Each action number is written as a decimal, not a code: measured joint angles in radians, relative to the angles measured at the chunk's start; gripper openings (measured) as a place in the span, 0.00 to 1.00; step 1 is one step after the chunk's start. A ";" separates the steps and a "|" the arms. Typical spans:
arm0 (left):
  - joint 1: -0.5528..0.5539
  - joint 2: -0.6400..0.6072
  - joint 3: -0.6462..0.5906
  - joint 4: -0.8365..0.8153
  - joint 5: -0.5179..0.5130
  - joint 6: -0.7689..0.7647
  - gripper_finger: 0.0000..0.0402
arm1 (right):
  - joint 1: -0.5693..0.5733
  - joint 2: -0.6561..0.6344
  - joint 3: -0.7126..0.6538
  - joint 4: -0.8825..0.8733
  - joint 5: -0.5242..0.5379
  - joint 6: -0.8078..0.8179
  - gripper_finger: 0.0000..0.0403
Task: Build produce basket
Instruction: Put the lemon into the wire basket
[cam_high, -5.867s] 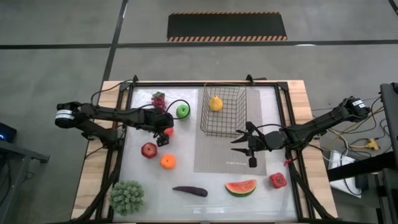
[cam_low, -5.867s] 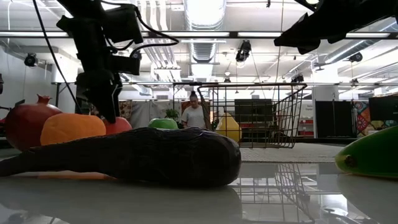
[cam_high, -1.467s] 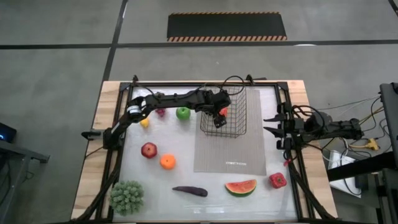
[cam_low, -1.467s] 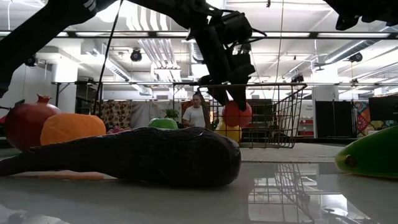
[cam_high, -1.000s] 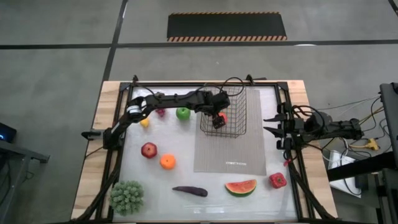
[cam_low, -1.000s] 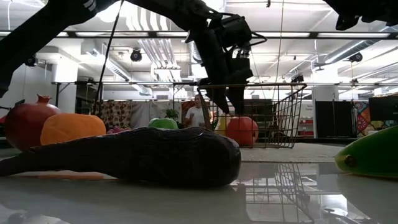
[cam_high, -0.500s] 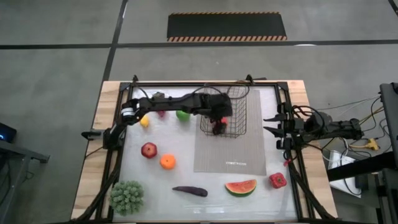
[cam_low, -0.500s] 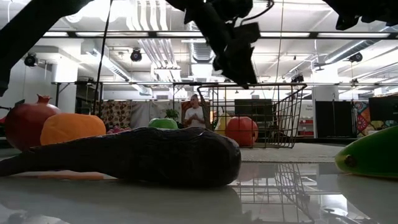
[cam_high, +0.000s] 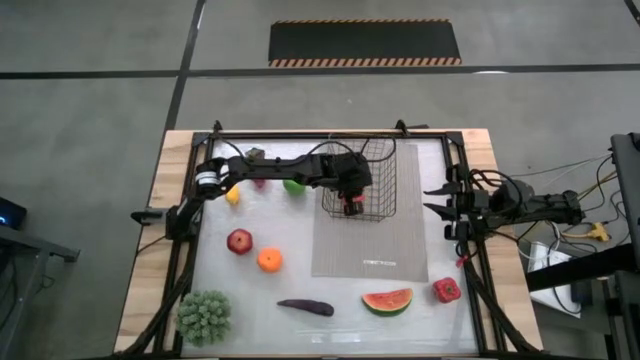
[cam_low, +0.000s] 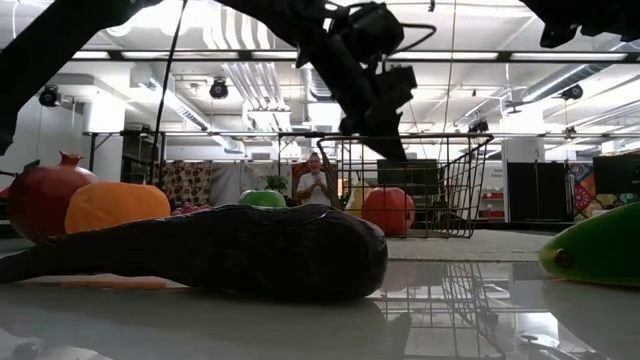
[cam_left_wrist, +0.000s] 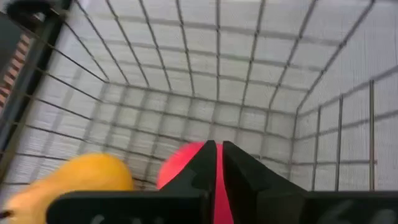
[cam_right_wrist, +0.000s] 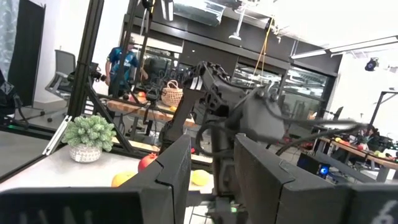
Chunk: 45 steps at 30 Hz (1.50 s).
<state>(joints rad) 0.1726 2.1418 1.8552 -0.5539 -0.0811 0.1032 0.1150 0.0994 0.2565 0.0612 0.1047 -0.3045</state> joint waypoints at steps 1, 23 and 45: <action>0.000 0.000 -0.008 -0.002 0.000 0.000 0.02 | 0.000 0.000 0.000 0.000 0.000 -0.001 0.28; -0.165 -0.392 -0.227 0.187 -0.161 0.002 0.02 | 0.000 0.118 -0.001 0.018 0.001 0.142 0.19; -0.237 -0.840 -1.056 0.992 -0.190 0.148 0.02 | -0.065 0.712 0.478 -0.172 0.107 0.207 0.02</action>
<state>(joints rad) -0.0647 1.3015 0.7990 0.4376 -0.2711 0.2508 0.0496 0.8117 0.7350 -0.1104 0.2120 -0.0970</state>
